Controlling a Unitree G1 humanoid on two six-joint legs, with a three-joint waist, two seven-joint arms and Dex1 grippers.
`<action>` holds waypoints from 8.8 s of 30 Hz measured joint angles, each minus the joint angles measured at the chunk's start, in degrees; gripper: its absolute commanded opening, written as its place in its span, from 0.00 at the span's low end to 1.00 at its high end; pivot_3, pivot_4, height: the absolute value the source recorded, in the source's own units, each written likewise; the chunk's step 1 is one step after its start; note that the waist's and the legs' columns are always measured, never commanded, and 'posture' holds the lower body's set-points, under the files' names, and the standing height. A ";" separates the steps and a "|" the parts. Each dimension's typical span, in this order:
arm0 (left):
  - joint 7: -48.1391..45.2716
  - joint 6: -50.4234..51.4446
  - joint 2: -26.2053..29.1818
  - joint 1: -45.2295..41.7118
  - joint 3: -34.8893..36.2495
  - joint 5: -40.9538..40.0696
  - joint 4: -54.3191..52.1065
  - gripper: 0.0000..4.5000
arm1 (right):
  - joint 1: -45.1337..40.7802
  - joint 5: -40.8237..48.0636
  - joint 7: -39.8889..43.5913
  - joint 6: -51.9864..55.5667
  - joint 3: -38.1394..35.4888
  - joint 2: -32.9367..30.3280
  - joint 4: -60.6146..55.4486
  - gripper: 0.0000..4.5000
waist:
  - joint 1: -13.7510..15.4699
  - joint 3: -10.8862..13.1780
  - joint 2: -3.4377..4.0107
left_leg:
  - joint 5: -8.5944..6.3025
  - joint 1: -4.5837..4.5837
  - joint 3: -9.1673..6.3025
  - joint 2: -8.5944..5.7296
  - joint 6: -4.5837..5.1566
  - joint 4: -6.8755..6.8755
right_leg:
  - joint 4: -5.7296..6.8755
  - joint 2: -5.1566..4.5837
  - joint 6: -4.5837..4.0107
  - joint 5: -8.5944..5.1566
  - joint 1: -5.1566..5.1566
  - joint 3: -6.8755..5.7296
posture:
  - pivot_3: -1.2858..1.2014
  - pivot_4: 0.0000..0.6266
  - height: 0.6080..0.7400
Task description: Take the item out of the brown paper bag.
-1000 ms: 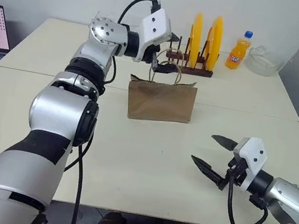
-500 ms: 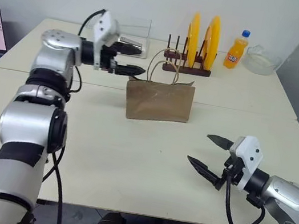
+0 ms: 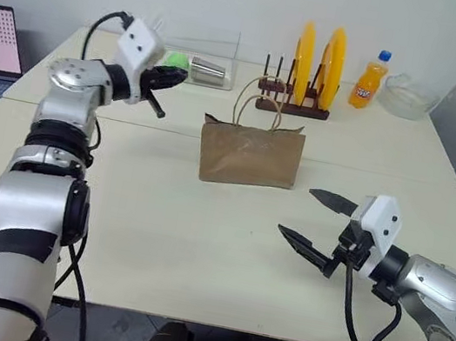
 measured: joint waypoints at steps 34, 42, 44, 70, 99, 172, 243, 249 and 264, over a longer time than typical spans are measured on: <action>-28.63 -1.62 -4.46 -0.82 -6.71 4.05 2.65 0.01 | 5.38 8.73 -3.71 5.37 -7.71 -4.64 -6.18 1.00 | -0.73 0.00 0.00 | 0.00 0.03 0.05 0.07 0.01 -0.03 | 0.04 0.07 0.00 0.00 -0.02 0.06 | 0.52 0.24 1.00; -36.46 2.02 -2.33 9.37 -11.48 -1.62 -12.51 0.01 | 6.35 9.07 -3.23 5.36 -7.67 -5.74 -6.95 1.00 | -0.80 -0.01 0.01 | 0.00 0.08 0.02 0.09 0.01 -0.02 | 0.05 0.09 0.00 0.00 0.03 0.10 | 0.52 0.24 1.00; -36.53 3.79 -1.11 12.94 -13.36 -4.32 -18.76 0.01 | 6.58 8.99 -2.65 5.31 -7.61 -6.11 -6.95 1.00 | -0.79 -0.02 0.02 | 0.00 0.10 0.01 0.10 0.01 -0.02 | 0.05 0.09 0.00 0.00 0.04 0.10 | 0.52 0.24 1.00; -36.16 2.03 10.73 38.77 -14.85 -14.96 -72.10 0.99 | 14.66 8.38 3.69 3.85 -7.22 -11.28 -7.69 1.00 | -0.23 -0.06 0.11 | -0.03 0.54 0.04 0.13 0.05 -0.07 | -0.23 0.08 0.26 -0.19 0.61 0.12 | 0.52 0.24 1.00; -23.37 -29.51 -1.05 34.36 -24.84 -4.85 -46.71 0.99 | 22.22 12.22 -4.86 6.04 -6.20 -13.96 -11.33 1.00 | -0.30 -0.08 0.15 | -0.04 0.59 0.00 0.14 0.06 -0.07 | -0.27 0.10 0.28 -0.20 0.68 0.05 | 0.52 0.24 1.00; -20.13 -42.14 3.72 35.45 -24.72 -0.36 -38.44 0.99 | 19.91 -16.03 5.91 -2.09 10.51 -7.33 -8.75 1.00 | -0.16 -0.04 0.35 | -0.08 0.59 -0.04 0.14 0.12 -0.19 | -0.49 0.06 0.26 -0.21 0.74 -0.04 | 0.52 0.24 1.00; 2.12 -35.72 1.52 39.71 -27.93 1.70 -47.30 0.99 | 19.64 -15.92 4.70 -0.33 8.80 -8.67 -10.70 1.00 | 0.84 -0.09 0.37 | -0.09 0.55 -0.05 0.11 0.13 -0.18 | -0.57 0.00 0.35 -0.16 0.76 -0.09 | 0.52 0.24 1.00; -10.17 -23.32 5.73 44.23 -28.31 -11.82 -57.33 0.99 | 21.01 -15.07 4.94 -0.25 8.25 -8.72 -10.81 1.00 | 0.32 -0.09 0.37 | -0.09 0.56 -0.07 0.13 0.12 -0.19 | -0.56 0.01 0.34 -0.17 0.75 -0.09 | 0.52 0.24 1.00; -14.25 -42.83 4.36 40.31 -28.23 -3.24 -46.71 0.99 | 20.94 -13.97 4.92 -0.27 8.24 -9.17 -10.82 1.00 | 0.21 -0.09 0.37 | -0.09 0.55 -0.06 0.12 0.13 -0.20 | -0.61 0.02 0.35 -0.16 0.75 -0.08 | 0.52 0.24 1.00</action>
